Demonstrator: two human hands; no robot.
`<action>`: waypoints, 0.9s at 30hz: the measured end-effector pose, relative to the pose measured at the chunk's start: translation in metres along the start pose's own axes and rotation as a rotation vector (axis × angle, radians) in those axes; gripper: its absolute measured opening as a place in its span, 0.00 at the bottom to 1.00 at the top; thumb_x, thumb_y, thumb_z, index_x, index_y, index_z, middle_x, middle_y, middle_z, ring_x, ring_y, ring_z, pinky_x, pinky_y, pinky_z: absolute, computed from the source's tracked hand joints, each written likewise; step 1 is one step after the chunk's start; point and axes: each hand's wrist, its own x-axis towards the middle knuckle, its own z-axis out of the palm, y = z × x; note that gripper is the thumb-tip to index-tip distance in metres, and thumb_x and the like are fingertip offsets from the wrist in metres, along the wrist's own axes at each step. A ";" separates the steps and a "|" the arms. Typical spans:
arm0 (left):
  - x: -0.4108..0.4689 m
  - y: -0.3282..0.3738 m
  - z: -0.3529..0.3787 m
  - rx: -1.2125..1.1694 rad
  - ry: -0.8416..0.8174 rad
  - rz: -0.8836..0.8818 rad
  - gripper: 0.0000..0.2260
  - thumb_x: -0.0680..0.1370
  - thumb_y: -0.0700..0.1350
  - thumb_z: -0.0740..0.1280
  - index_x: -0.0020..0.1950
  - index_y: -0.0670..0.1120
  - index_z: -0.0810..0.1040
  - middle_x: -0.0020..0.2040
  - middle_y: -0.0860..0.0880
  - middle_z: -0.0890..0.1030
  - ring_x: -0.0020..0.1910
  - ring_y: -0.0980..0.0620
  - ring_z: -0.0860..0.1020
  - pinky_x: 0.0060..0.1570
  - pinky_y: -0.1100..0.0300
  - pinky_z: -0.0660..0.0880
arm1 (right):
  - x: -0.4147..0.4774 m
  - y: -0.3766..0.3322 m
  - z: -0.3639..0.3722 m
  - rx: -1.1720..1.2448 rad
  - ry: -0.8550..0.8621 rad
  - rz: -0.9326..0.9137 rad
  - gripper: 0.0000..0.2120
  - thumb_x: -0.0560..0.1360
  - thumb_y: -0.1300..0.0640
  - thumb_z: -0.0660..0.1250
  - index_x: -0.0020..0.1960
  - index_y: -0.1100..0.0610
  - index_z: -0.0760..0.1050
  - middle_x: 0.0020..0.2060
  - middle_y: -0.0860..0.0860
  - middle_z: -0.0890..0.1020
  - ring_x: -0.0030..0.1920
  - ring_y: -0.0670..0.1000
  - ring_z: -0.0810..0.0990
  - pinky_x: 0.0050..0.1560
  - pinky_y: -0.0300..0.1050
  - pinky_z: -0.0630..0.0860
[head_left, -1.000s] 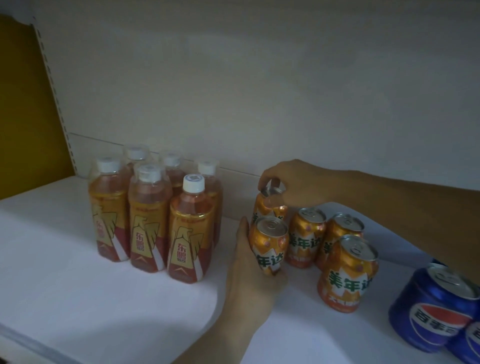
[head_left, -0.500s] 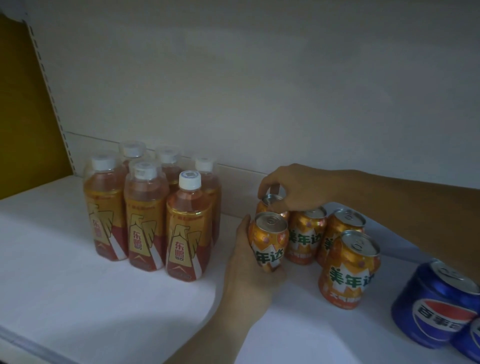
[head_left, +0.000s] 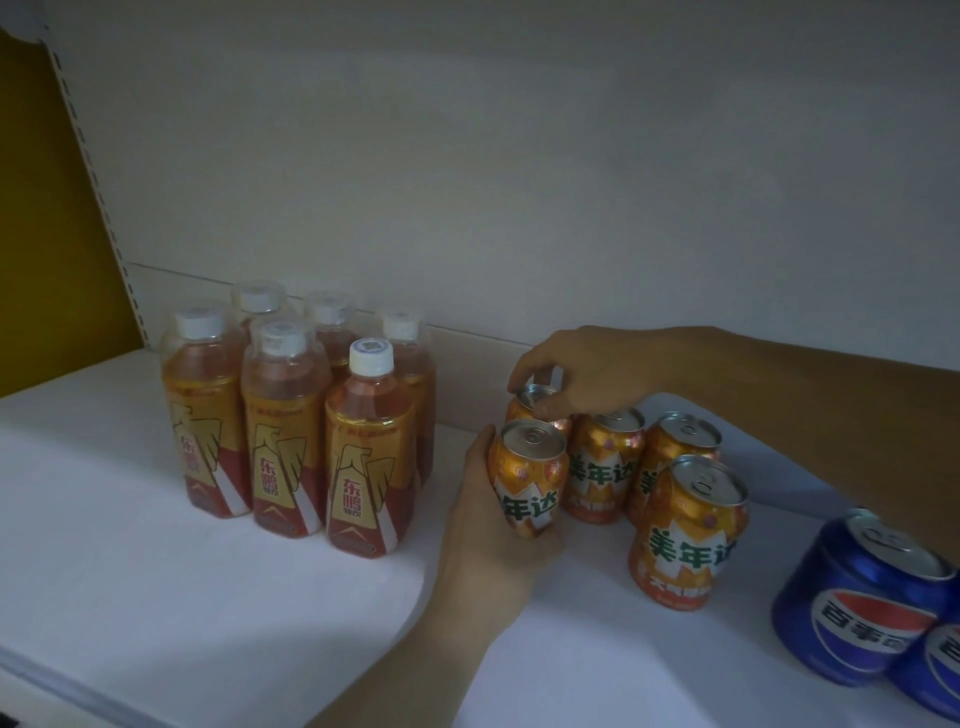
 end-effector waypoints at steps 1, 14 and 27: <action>-0.001 0.002 0.000 -0.004 0.000 -0.004 0.48 0.60 0.37 0.77 0.76 0.59 0.63 0.60 0.60 0.81 0.61 0.57 0.81 0.61 0.44 0.79 | -0.001 -0.001 -0.001 -0.003 -0.008 0.006 0.20 0.83 0.46 0.66 0.74 0.44 0.71 0.69 0.50 0.76 0.52 0.46 0.75 0.57 0.44 0.72; -0.038 0.051 -0.040 0.228 0.123 0.126 0.26 0.71 0.44 0.69 0.69 0.53 0.73 0.61 0.62 0.78 0.63 0.67 0.74 0.59 0.71 0.72 | -0.009 -0.101 -0.016 0.248 0.450 -0.292 0.17 0.83 0.44 0.63 0.70 0.48 0.73 0.54 0.47 0.79 0.44 0.40 0.76 0.44 0.37 0.71; -0.071 0.089 -0.099 0.168 0.404 0.263 0.19 0.70 0.50 0.75 0.59 0.57 0.74 0.51 0.58 0.81 0.51 0.57 0.81 0.51 0.52 0.81 | -0.038 -0.127 -0.013 0.300 0.712 -0.233 0.07 0.81 0.46 0.66 0.51 0.49 0.74 0.43 0.49 0.81 0.42 0.50 0.81 0.41 0.47 0.78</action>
